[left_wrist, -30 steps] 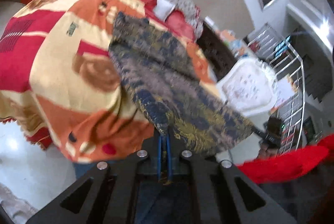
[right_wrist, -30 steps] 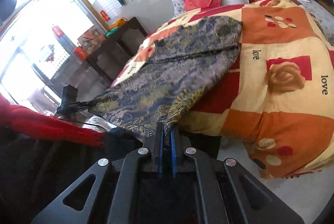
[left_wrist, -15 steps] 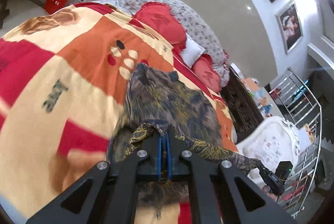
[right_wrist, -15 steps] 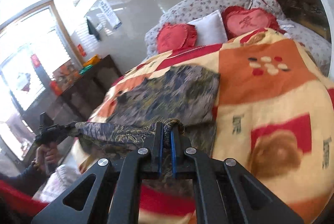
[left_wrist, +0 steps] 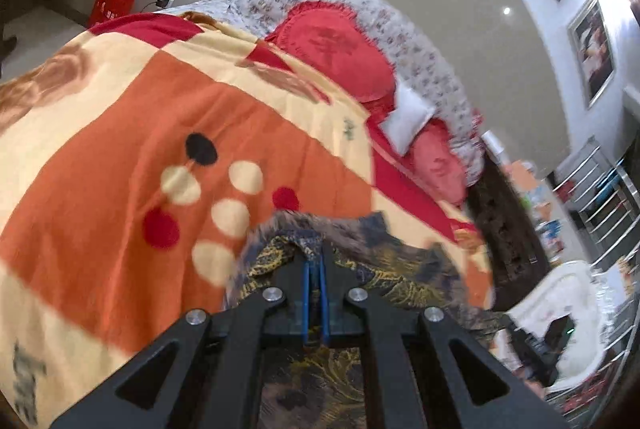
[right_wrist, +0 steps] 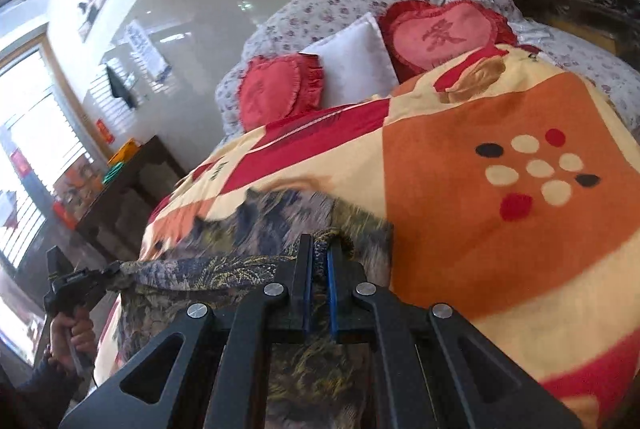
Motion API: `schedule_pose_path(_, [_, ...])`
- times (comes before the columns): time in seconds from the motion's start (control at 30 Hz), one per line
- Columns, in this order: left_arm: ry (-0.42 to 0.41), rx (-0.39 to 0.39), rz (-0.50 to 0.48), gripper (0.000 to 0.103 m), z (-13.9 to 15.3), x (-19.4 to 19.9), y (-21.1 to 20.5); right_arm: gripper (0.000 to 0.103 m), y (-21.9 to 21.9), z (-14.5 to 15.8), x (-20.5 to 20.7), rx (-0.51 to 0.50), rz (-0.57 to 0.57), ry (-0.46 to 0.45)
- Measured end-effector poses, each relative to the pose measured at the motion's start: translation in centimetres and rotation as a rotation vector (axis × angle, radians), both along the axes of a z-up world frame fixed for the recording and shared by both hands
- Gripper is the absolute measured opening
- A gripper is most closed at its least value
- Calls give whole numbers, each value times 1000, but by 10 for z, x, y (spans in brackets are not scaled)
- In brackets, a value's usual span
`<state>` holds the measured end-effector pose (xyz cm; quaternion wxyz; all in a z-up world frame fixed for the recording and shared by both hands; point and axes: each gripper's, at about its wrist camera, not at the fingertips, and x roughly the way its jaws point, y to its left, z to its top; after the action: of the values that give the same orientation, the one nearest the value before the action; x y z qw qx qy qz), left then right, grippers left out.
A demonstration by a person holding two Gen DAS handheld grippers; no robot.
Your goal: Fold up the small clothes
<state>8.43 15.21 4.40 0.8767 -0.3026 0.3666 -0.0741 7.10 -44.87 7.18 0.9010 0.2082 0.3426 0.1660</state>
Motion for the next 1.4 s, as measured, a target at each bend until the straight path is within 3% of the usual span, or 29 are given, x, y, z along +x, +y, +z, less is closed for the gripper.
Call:
schedule_pose_path(0.17, [118, 44, -6, 4, -34, 38, -2, 8, 2, -26, 44, 36, -15, 108])
schedule_pose_path(0.43, [120, 41, -57, 11, -25, 45, 9, 12, -13, -48, 77, 243, -146, 244])
schedule_pose_path(0.6, [104, 88, -97, 18, -8, 44, 12, 18, -16, -25, 56, 182, -124, 155])
schedule_pose_path(0.67, [94, 118, -74, 51, -3, 43, 13, 19, -18, -14, 45, 151, -120, 124])
schedule_pose_path(0.7, [82, 140, -44, 79, 0, 43, 15, 19, -14, -7, 38, 131, -98, 99])
schedule_pose_path(0.73, [54, 148, -2, 82, 4, 40, 19, 19, -8, 0, 33, 107, -76, 75])
schedule_pose_path(0.8, [54, 151, 57, 79, 9, 38, 26, 19, 15, 14, 22, 35, -8, 24])
schedule_pose_path(0.87, [33, 147, 100, 67, 17, 28, 24, 19, 45, 21, 17, -13, 73, 2])
schedule_pose_path(0.97, [-22, 172, -39, 48, 27, 12, -16, 19, 85, 17, 13, -143, 133, 6])
schedule_pose_path(1.03, [-48, 236, -163, 31, 26, -3, -55, 19, 114, 6, 16, -266, 170, 35])
schedule_pose_path(1.1, [-35, 301, -248, 19, 12, -13, -89, 19, 133, -7, 21, -312, 221, 82])
schedule_pose_path(1.27, [151, 359, -218, 17, -37, 5, -113, 19, 159, -38, 33, -401, 276, 155])
schedule_pose_path(1.33, [171, 369, -210, 17, -40, 18, -114, 18, 164, -52, 44, -449, 263, 223])
schedule_pose_path(1.4, [172, 391, -180, 17, -32, 36, -111, 19, 168, -53, 53, -444, 250, 220])
